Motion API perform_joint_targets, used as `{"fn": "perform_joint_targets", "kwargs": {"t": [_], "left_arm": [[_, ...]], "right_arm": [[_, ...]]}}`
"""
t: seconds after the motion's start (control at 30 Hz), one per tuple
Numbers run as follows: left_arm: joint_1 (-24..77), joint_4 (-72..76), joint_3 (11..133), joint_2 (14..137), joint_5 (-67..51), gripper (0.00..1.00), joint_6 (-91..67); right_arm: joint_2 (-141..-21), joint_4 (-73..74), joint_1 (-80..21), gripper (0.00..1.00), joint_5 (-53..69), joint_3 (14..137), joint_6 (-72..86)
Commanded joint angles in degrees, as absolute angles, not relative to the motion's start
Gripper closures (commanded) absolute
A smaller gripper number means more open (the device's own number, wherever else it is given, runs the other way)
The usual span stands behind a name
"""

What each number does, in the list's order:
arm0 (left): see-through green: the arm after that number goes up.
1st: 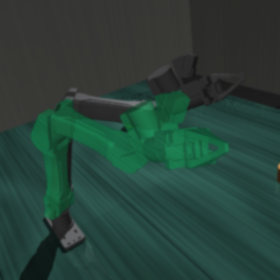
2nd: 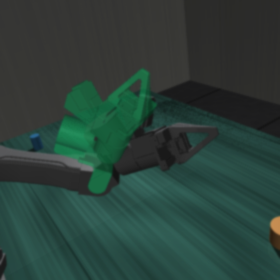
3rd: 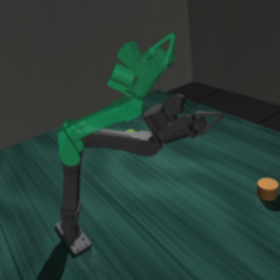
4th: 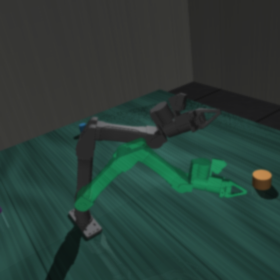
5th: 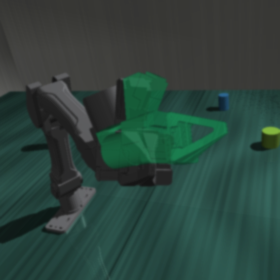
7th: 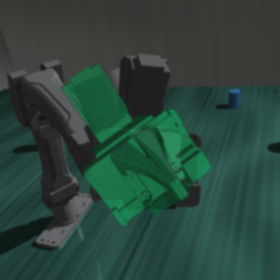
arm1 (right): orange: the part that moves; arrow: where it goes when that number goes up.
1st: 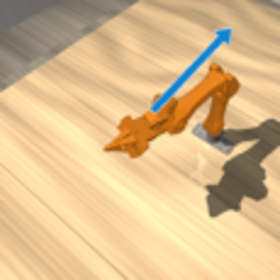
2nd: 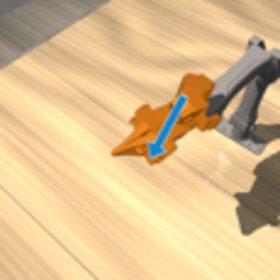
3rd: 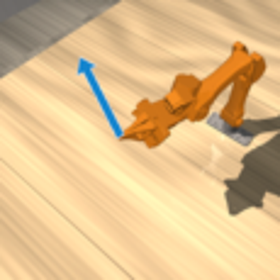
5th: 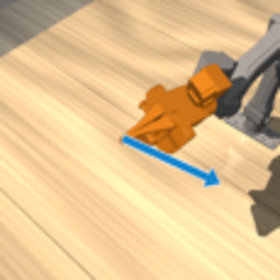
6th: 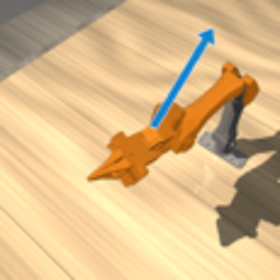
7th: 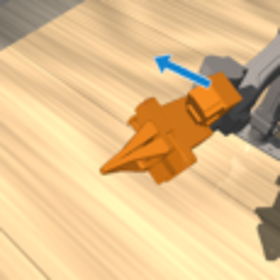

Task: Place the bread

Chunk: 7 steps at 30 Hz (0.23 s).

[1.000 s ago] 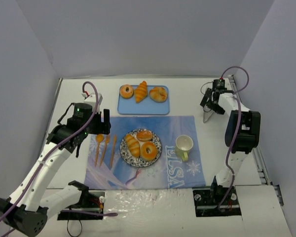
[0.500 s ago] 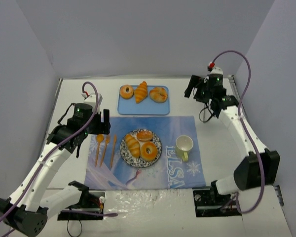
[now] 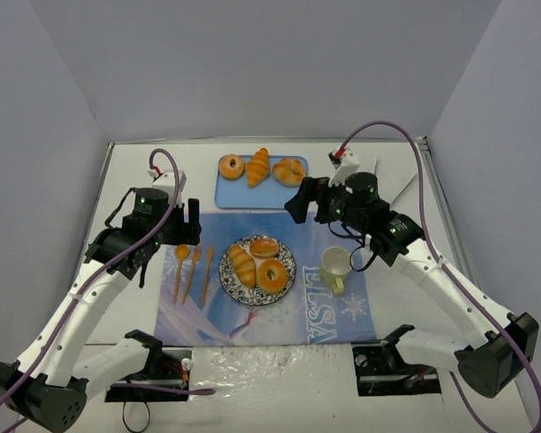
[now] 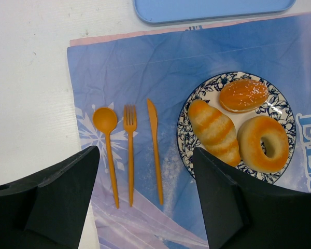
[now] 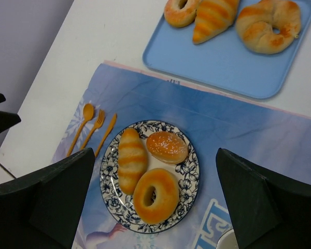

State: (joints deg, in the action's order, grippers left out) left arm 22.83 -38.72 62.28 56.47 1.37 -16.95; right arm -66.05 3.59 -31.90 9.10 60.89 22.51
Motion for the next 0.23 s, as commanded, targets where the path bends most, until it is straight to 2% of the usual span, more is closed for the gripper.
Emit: {"fn": "perform_joint_targets", "kwargs": {"t": [0.0,0.2], "left_arm": [[23.2,-36.83,63.98,56.25,2.12,0.31,-17.05],[23.2,-36.83,64.07,56.4,2.2,0.31,-17.05]], "right_arm": [[-65.77,-2.76,-33.93,0.0,6.28,59.95,23.11],[-66.88,-3.25,-35.77,0.0,5.34,60.17,22.97]]}}
